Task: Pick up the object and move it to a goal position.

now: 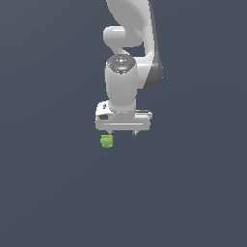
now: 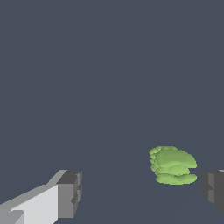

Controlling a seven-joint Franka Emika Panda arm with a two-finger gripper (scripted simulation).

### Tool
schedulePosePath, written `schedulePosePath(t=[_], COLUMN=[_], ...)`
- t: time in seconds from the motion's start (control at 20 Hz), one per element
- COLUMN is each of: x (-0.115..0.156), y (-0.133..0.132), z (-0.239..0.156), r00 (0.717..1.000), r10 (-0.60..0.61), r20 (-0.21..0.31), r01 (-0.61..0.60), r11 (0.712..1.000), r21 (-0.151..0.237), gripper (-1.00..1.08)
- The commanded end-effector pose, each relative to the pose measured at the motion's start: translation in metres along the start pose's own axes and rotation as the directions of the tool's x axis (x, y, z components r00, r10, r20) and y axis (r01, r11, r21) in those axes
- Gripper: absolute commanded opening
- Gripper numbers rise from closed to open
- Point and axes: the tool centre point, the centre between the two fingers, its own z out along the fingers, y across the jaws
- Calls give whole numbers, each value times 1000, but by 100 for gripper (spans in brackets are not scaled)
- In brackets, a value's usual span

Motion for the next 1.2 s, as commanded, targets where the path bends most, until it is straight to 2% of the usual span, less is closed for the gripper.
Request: schedulePosePath(t=[0.0,0.45,0.8,1.15], x=[0,13,11,-7], y=[0,11,13,41], z=[0,-24,-20,21], r00=[1000,998,998,1000], r10=[0,22,21,20], r20=[0,-55,-51,-16], r01=[0,-23,-22,-20], r11=[1000,1000,1000,1000], r21=[0,-18,-17,-16], gripper=[100,100,100,100])
